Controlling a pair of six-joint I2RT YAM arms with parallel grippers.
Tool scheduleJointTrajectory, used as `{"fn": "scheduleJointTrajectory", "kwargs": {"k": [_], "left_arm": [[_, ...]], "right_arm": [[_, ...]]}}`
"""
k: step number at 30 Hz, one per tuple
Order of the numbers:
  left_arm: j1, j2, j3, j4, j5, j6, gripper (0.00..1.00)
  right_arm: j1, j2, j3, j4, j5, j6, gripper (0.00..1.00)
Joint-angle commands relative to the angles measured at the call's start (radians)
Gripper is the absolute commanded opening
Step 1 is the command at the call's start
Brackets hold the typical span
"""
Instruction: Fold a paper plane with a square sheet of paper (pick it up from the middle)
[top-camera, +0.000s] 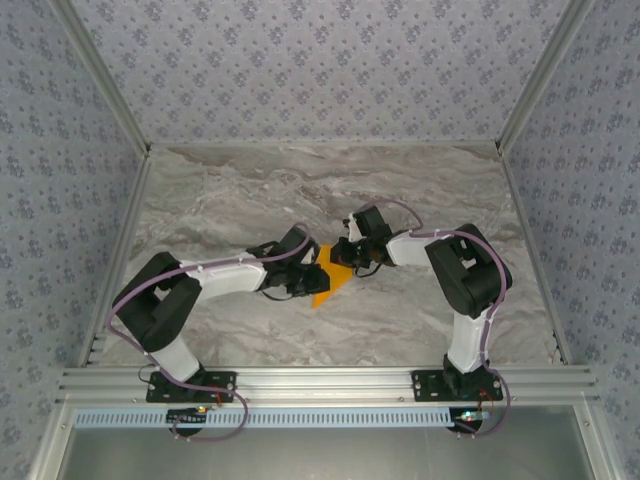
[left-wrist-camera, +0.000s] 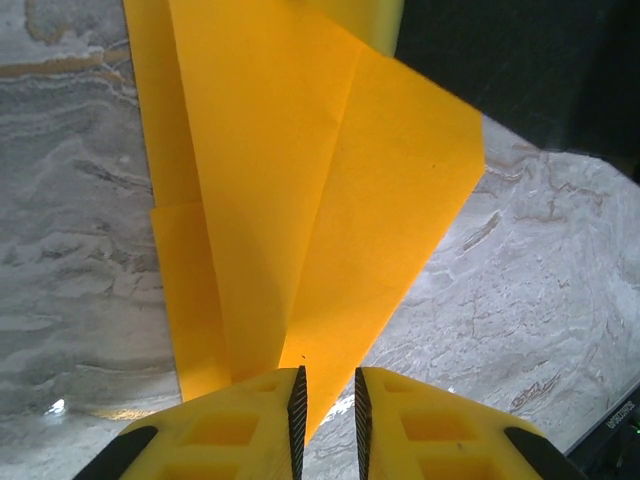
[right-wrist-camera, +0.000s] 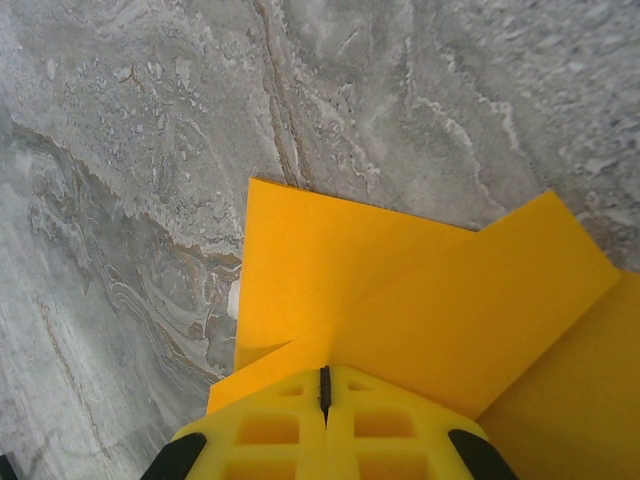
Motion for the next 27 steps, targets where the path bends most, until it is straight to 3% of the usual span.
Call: {"fn": "scheduleJointTrajectory", "kwargs": {"k": [1, 15, 27], "left_arm": [[-0.008, 0.007, -0.028, -0.014, -0.008, -0.018, 0.23], [-0.008, 0.016, -0.055, 0.006, -0.009, -0.023, 0.21], [-0.008, 0.012, -0.062, -0.008, -0.030, -0.023, 0.20]], "right_arm": [[0.012, 0.045, -0.040, -0.120, 0.078, -0.027, 0.00], [0.032, -0.085, -0.087, 0.015, -0.100, -0.032, 0.00], [0.074, -0.045, -0.128, 0.084, -0.115, 0.019, 0.00]]}}
